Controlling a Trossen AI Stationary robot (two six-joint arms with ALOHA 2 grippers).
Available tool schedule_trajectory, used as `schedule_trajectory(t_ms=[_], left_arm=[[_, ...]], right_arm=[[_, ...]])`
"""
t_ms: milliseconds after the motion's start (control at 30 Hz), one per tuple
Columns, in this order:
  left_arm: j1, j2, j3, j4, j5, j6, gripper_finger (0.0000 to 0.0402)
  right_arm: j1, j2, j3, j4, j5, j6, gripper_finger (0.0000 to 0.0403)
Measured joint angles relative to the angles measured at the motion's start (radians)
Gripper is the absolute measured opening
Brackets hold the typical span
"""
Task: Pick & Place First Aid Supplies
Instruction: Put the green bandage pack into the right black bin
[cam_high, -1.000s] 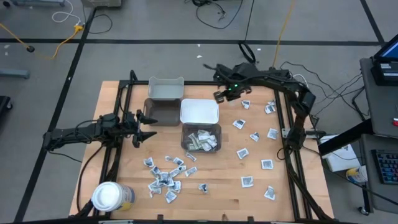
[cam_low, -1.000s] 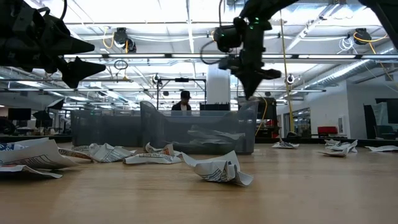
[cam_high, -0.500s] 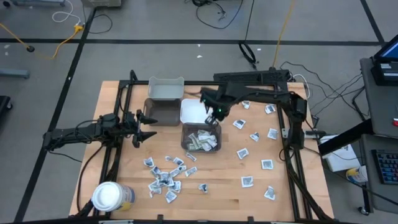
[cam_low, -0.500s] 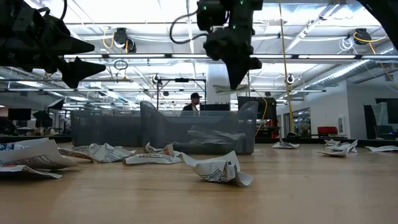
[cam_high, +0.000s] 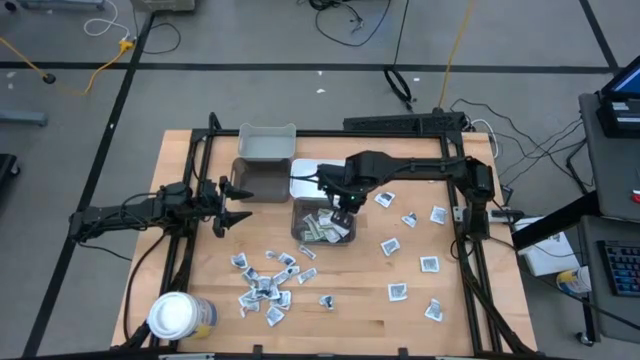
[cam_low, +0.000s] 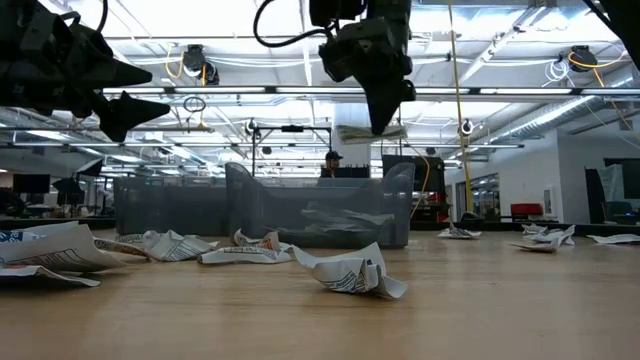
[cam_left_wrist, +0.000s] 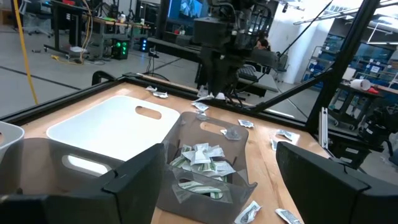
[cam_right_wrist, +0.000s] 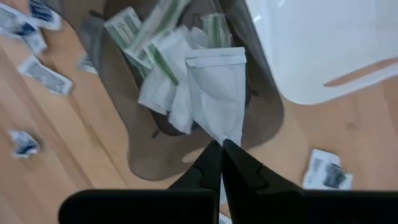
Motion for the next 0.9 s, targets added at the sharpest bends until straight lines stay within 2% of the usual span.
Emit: schedule_trajectory(t_ms=[400, 700, 900], left_arm=[[0.0, 0.0, 0.0, 0.0, 0.0, 0.0, 0.031], [0.0, 0.0, 0.0, 0.0, 0.0, 0.0, 0.031], [0.0, 0.0, 0.0, 0.0, 0.0, 0.0, 0.031]], right_arm=[[0.024, 0.125, 0.0, 0.145, 0.003, -0.03, 0.0], [0.038, 0.25, -0.001, 0.192, 0.001, -0.062, 0.0006], [0.051, 0.29, -0.001, 0.215, 0.003, -0.092, 0.0011]])
